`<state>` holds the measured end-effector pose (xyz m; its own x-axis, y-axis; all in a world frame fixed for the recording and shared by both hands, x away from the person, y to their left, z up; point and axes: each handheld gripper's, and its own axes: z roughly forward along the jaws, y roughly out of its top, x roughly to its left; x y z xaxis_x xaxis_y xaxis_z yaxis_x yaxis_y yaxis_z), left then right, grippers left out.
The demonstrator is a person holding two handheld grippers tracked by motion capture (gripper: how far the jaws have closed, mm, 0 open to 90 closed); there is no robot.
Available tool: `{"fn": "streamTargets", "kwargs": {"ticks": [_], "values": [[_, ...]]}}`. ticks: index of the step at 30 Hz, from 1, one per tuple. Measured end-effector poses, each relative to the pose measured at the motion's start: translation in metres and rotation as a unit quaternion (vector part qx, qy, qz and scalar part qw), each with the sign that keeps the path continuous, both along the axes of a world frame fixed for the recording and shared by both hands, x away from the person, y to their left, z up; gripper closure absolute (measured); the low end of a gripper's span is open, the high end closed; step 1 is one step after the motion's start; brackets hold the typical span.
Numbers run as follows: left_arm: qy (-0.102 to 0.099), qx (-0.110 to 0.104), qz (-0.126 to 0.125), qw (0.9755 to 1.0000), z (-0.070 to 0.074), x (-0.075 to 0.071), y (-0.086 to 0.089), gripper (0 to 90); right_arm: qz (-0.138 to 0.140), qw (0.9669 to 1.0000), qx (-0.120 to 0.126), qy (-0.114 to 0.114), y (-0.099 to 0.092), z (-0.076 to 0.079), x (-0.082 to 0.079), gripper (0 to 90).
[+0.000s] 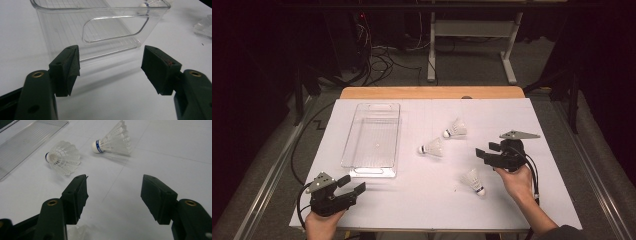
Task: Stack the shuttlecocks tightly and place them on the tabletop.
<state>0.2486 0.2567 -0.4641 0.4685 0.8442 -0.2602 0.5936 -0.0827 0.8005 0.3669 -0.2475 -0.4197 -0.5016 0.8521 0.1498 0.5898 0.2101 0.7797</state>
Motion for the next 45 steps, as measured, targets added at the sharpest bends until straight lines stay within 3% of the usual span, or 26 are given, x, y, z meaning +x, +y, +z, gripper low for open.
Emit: {"fn": "streamTargets", "kwargs": {"ticks": [25, 45], "values": [[-0.004, -0.002, 0.003, 1.0, 0.001, 0.0, 0.001, 31.8, -0.001, 0.9997, -0.012, 0.02, 0.014, 0.01, 0.031, 41.0], [-0.004, -0.001, 0.004, 1.0, 0.001, 0.0, 0.002, 31.9, -0.007, 0.9984, -0.015, 0.053, 0.022, 0.011, 0.059, 42.0]]}}
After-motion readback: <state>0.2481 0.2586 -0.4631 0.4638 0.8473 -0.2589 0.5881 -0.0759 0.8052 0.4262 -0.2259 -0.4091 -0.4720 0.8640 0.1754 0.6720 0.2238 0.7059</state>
